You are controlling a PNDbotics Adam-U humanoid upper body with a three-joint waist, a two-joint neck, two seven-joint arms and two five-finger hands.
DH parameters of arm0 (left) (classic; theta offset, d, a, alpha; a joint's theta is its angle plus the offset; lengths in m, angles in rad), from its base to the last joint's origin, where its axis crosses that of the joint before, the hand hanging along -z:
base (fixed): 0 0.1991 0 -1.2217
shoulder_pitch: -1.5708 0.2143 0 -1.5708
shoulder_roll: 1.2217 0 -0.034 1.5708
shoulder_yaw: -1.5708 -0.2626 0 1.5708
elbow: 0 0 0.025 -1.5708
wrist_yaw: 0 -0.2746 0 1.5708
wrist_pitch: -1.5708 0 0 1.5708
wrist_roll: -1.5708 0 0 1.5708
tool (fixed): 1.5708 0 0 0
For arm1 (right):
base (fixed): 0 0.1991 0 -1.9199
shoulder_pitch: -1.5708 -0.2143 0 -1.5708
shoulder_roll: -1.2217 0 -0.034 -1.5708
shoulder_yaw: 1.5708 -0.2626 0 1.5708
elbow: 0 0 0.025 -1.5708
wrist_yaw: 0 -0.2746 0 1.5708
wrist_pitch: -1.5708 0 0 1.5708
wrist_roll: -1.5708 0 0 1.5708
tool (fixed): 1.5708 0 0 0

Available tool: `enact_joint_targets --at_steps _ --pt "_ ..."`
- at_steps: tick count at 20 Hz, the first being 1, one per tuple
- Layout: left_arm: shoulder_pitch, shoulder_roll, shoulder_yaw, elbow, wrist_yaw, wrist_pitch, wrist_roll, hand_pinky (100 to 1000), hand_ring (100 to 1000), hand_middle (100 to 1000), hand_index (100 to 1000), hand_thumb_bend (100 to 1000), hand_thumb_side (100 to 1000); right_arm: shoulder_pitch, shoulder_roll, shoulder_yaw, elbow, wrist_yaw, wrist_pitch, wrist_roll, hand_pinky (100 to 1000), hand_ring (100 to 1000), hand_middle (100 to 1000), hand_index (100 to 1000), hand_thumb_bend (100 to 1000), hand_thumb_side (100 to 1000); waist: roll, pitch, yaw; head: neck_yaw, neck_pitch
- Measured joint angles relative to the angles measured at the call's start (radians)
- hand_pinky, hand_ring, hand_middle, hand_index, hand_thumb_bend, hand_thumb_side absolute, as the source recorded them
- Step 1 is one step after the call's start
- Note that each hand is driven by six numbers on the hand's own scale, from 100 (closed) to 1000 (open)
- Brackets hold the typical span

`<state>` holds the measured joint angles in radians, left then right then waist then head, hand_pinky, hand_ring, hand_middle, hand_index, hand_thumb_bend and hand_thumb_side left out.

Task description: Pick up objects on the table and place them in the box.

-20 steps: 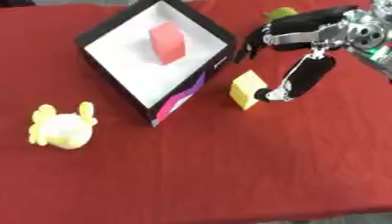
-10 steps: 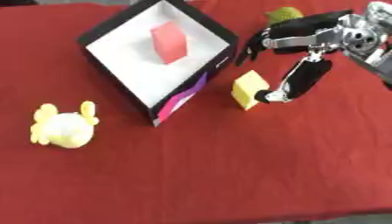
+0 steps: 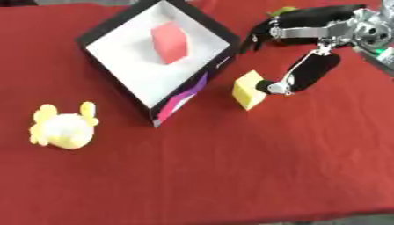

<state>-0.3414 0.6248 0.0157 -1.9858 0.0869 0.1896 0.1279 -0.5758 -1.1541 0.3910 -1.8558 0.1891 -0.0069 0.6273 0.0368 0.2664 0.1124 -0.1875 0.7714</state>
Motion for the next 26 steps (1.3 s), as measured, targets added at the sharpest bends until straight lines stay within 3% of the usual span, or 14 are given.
enact_joint_targets --at_steps 7,26 --pt "0.007 -0.001 0.000 0.000 0.000 -0.002 -0.001 915 789 774 879 224 639 -0.023 0.035 0.035 0.060 0.033 -0.028 0.042 899 843 848 880 299 350 0.003 0.012 0.006 -0.012 0.000" --pt "0.026 -0.010 0.006 0.000 0.005 -0.005 -0.002 922 792 772 879 195 662 -0.032 0.070 0.043 0.220 0.119 -0.108 0.071 902 867 862 881 397 304 0.016 0.034 0.023 -0.021 -0.002"
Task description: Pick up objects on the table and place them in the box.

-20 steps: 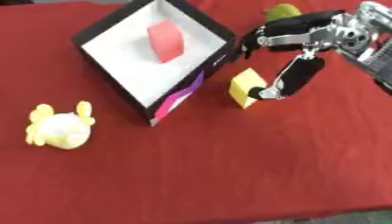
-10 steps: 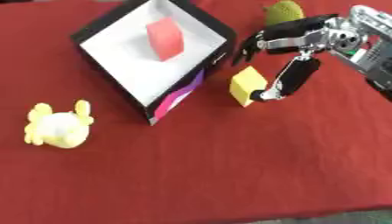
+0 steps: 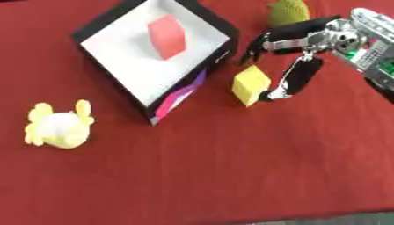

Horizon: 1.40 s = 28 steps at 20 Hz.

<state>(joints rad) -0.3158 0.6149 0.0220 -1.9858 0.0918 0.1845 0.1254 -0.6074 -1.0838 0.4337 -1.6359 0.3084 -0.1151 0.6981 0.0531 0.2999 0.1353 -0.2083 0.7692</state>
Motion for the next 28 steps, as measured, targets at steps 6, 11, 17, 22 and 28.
enact_joint_targets --at_steps 6,11,17,22,28 --pt "0.008 -0.003 0.000 0.000 0.003 0.000 0.000 923 792 770 877 185 670 -0.009 0.018 0.005 0.038 0.013 -0.019 0.007 902 862 857 878 395 295 0.006 0.010 0.006 -0.004 -0.008" --pt "0.008 -0.009 0.000 0.000 0.004 0.000 0.000 925 792 768 876 179 676 -0.015 0.033 0.011 0.061 0.018 -0.025 0.005 897 850 832 857 363 297 0.006 0.016 0.009 -0.006 -0.008" --pt "0.012 -0.013 0.001 0.000 0.004 0.000 0.000 926 792 767 874 172 680 -0.018 0.046 0.011 0.080 0.016 -0.005 -0.047 879 807 718 761 276 288 0.006 0.016 0.011 -0.006 -0.009" --pt "0.016 -0.017 0.001 0.000 0.004 0.000 0.000 927 792 767 874 167 682 -0.010 0.049 0.011 0.068 -0.007 0.026 -0.089 865 776 651 704 158 243 0.006 0.016 0.012 -0.006 -0.009" --pt "0.018 -0.017 0.004 0.000 0.004 0.000 0.000 927 792 767 874 166 677 0.008 0.023 -0.009 -0.006 -0.050 0.064 -0.105 834 695 529 578 100 100 0.006 0.016 0.006 -0.004 -0.008"
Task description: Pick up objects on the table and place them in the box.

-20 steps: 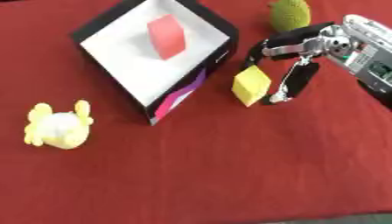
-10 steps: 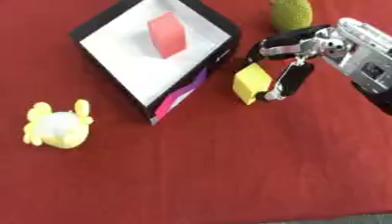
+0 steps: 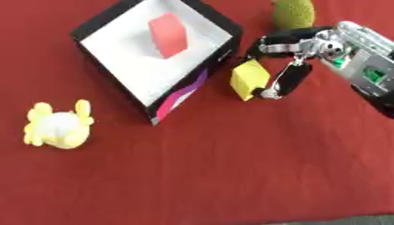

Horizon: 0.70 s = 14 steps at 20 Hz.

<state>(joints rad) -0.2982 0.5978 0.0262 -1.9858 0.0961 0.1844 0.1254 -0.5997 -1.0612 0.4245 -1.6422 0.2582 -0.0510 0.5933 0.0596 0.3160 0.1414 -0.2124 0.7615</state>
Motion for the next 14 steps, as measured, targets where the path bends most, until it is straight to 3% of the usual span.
enact_joint_targets --at_steps 2,8,11,14 --pt "0.001 0.000 0.002 0.000 0.000 -0.001 0.001 927 792 766 873 165 675 0.009 -0.012 -0.036 -0.048 -0.018 0.020 -0.022 828 670 493 538 100 100 0.000 0.000 -0.005 0.001 0.001" --pt "0.008 0.001 0.005 0.000 0.000 -0.007 0.007 927 792 766 873 165 671 -0.005 -0.044 -0.165 -0.184 -0.115 0.084 -0.078 825 657 486 534 100 100 -0.001 -0.001 -0.006 0.006 0.002" --pt "0.012 0.002 0.005 0.000 0.000 -0.008 0.009 927 792 768 874 167 667 -0.092 -0.048 -0.195 -0.204 -0.173 0.114 -0.075 824 653 488 538 100 100 -0.008 -0.003 -0.006 0.002 0.005" --pt "0.016 0.010 0.008 0.000 -0.001 -0.005 0.013 928 797 780 880 176 653 -0.240 -0.007 -0.165 -0.172 -0.182 0.146 -0.043 821 648 496 551 100 100 -0.016 -0.018 -0.004 -0.007 0.009"
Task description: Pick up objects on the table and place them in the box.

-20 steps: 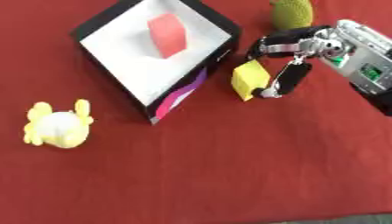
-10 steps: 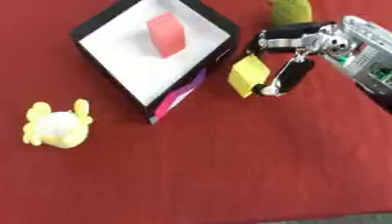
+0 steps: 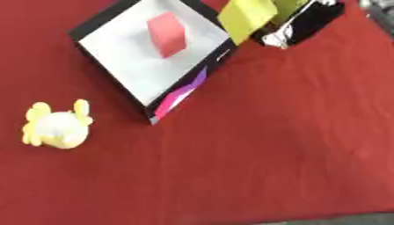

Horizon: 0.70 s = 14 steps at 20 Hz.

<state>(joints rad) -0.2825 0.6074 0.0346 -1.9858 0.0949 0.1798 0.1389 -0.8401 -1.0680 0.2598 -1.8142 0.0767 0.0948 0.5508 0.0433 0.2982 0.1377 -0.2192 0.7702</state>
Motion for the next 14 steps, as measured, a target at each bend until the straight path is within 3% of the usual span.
enact_joint_targets --at_steps 5,6,7,10,14 --pt "-0.009 0.001 0.009 0.000 -0.003 -0.010 0.020 932 745 799 882 219 644 -0.238 0.212 0.111 0.184 0.115 0.003 0.076 816 652 496 548 100 100 0.000 -0.015 0.027 -0.024 0.001" --pt "-0.014 0.001 0.013 0.000 -0.002 -0.017 0.027 933 747 800 881 209 696 -0.268 0.258 0.126 0.229 0.147 -0.007 0.086 815 652 497 548 100 100 0.000 -0.015 0.032 -0.031 0.001" --pt "-0.020 0.001 0.016 0.000 0.001 -0.024 0.037 933 747 800 881 232 644 -0.292 0.302 0.139 0.273 0.180 -0.018 0.093 815 652 497 549 100 100 0.000 -0.015 0.037 -0.039 0.001" --pt "-0.032 0.000 0.025 0.000 0.017 -0.050 0.081 935 750 802 874 243 637 -0.333 0.414 0.162 0.396 0.273 -0.061 0.107 815 655 500 551 100 100 0.000 -0.016 0.049 -0.063 0.001" --pt "-0.035 0.000 0.025 0.000 0.032 -0.073 0.125 935 751 802 873 249 634 -0.342 0.509 0.166 0.536 0.378 -0.116 0.109 814 655 501 551 100 100 0.000 -0.016 0.056 -0.081 0.001"
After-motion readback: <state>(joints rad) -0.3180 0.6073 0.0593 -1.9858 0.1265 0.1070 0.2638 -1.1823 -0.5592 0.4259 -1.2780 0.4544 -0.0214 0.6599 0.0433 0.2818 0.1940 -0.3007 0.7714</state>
